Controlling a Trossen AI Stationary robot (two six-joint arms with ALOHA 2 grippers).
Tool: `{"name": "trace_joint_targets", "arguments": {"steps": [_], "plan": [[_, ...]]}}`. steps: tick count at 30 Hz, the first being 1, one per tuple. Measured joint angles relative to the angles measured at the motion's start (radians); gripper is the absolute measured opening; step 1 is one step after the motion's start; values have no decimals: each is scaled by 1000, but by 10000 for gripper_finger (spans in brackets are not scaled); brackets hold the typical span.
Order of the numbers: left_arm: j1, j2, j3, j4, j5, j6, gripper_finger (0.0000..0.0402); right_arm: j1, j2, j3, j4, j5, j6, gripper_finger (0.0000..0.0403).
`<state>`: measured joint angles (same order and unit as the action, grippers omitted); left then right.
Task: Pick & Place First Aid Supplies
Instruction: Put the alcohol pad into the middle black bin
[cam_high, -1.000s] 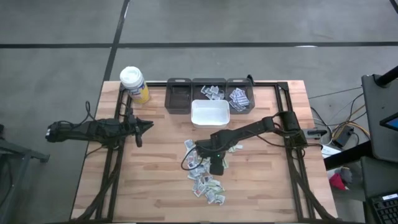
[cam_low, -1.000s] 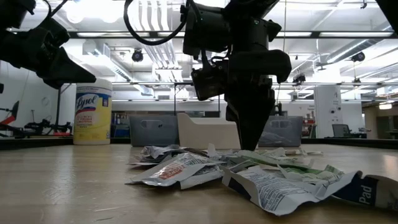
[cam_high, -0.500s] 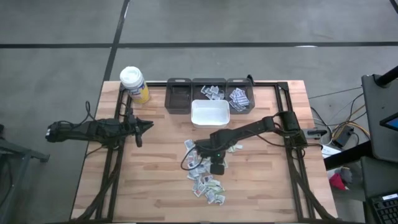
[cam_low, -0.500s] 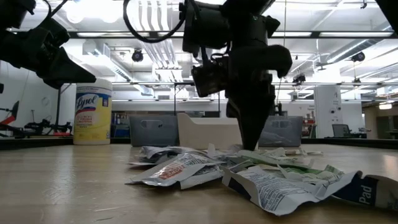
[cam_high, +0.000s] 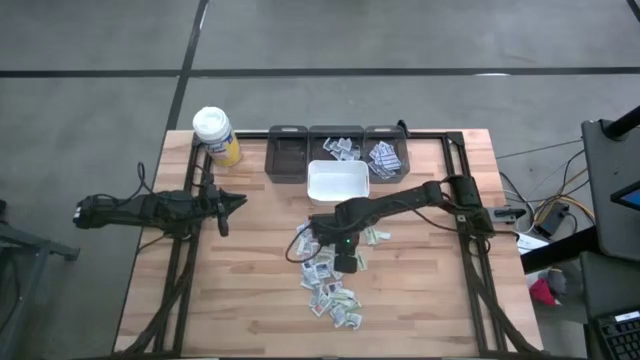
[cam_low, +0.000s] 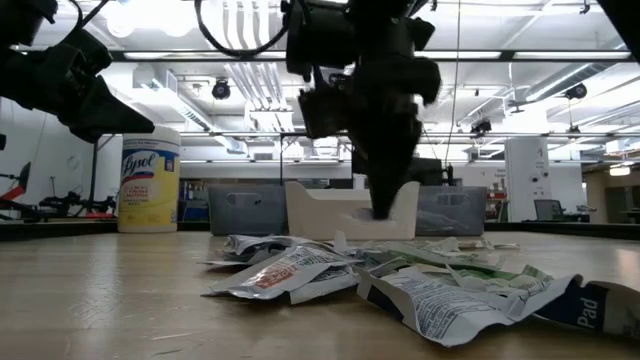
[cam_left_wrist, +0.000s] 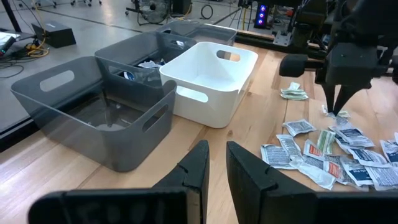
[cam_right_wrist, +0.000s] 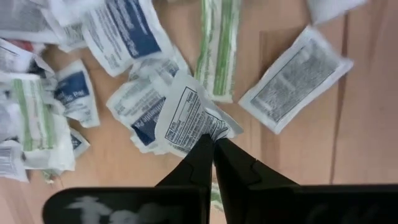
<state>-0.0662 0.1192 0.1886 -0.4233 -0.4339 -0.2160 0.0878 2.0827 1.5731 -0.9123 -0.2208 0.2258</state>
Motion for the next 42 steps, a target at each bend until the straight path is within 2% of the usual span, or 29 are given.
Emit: {"name": "trace_joint_targets", "arguments": {"steps": [3, 9, 11, 19, 22, 24, 29, 36, 42], "plan": [[0, 0, 0, 0, 0, 0, 53, -17, -2, 48, 4, -43, -66, 12], [0, 0, 0, 0, 0, 1, 53, -77, -4, 181, 30, -24, -195, 12], [0, 0, 0, 0, 0, 1, 53, -105, -4, 229, 34, 49, -204, 12], [0, 0, 0, 0, -1, 1, 53, -250, -4, 363, 24, 468, -238, 12], [0, 0, 0, 0, -1, 0, 53, -324, -4, 392, 5, 572, -238, 12], [0, 0, 0, 0, -3, 0, 53, -381, -4, 401, -8, 602, -230, 12], [0, 0, 0, 0, -10, 3, 53, -521, -4, 401, -63, 599, -174, 12], [0, 0, 0, 0, -13, 3, 53, -665, -4, 345, -77, 350, -104, 12], [0, 0, 0, 1, -69, -3, 53, -706, -4, 246, -64, 298, -131, 12]]}}
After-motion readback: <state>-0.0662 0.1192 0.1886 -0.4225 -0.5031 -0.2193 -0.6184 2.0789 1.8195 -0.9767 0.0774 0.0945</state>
